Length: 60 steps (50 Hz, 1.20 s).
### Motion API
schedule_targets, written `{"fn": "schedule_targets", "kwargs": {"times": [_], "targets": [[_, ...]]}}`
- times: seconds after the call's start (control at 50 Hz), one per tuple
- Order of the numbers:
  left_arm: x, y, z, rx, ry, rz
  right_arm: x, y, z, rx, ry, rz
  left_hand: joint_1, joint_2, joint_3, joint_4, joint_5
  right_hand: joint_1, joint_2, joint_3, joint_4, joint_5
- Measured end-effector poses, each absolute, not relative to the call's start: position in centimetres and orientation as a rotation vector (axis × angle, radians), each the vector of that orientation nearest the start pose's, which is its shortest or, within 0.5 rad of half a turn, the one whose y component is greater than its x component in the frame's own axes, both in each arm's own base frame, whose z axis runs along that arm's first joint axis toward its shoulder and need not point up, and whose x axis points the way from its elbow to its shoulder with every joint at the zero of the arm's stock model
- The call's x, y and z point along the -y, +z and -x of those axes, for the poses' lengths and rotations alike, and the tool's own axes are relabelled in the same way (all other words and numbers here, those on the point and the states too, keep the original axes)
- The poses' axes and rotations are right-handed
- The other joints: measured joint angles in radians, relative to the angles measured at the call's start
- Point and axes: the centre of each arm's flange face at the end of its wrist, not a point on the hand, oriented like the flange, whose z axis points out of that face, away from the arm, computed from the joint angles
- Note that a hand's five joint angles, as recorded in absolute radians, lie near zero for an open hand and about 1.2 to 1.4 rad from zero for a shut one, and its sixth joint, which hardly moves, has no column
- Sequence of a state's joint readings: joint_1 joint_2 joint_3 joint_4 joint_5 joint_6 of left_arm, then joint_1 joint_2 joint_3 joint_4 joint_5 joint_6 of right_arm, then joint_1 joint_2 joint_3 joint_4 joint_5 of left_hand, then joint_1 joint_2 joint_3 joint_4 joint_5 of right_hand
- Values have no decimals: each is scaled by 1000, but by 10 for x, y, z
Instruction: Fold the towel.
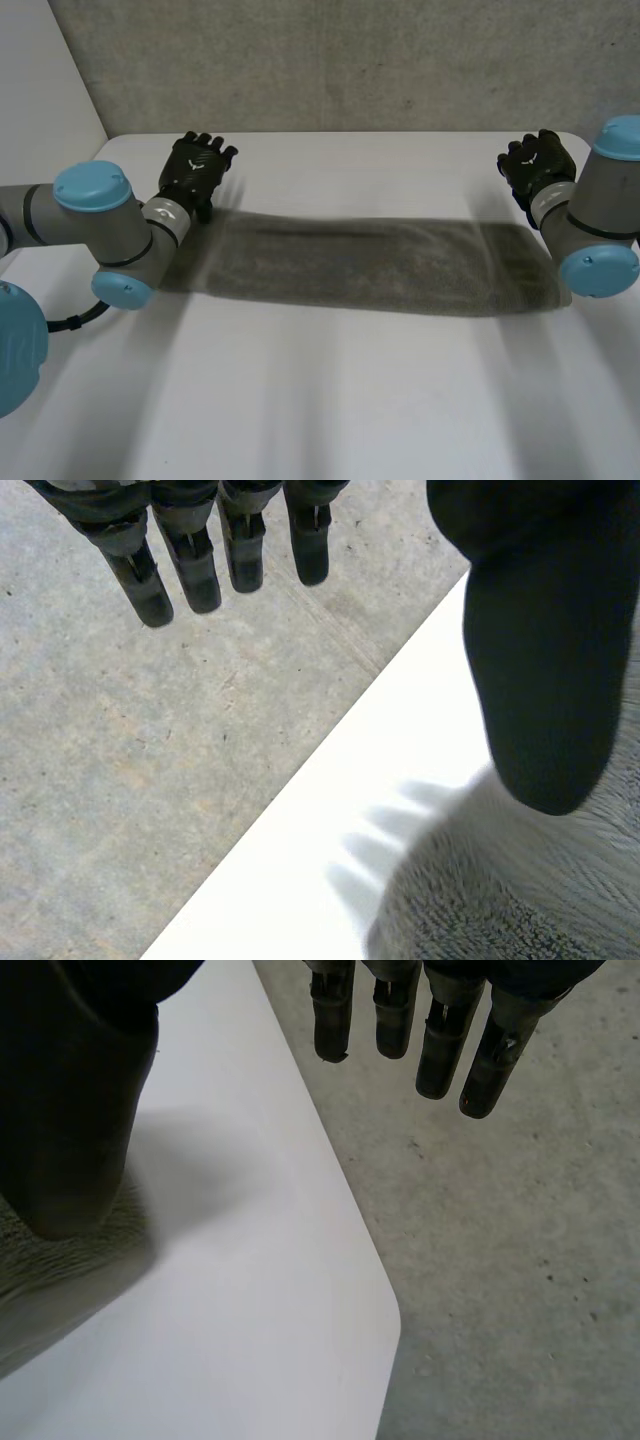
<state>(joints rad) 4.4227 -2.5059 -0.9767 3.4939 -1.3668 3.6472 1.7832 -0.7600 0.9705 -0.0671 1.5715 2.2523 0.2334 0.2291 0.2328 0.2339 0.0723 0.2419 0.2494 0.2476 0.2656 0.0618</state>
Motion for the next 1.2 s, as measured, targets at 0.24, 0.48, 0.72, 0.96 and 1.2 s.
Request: {"fn": "schedule_targets", "kwargs": {"times": [0.24, 0.48, 0.72, 0.96, 1.2], "targets": [[406, 136, 275, -2066, -2171, -1032, 411, 200, -221, -2410, -2266, 1180, -60, -60, -63, -65, -46, -4, 0, 0, 0, 0], [334, 183, 249, -2291, -2224, -855, 334, 214, -204, -2454, -2101, 1135, -63, -62, -66, -68, -46, -4, 0, 0, 0, 0], [294, 204, 236, -2394, -2407, -618, 310, 172, -181, -2570, -1879, 1097, -63, -62, -66, -68, -46, -4, 0, 0, 0, 0], [286, 198, 233, -2456, -2505, -466, 337, 129, -158, -2546, -1856, 1034, -63, -62, -66, -68, -46, 316, 308, 315, 298, 341], [284, 194, 225, -2393, -2544, -446, 359, 123, -129, -2596, -1904, 950, -63, -62, -66, -68, -46, 1080, 1066, 1094, 1076, 1095]]}}
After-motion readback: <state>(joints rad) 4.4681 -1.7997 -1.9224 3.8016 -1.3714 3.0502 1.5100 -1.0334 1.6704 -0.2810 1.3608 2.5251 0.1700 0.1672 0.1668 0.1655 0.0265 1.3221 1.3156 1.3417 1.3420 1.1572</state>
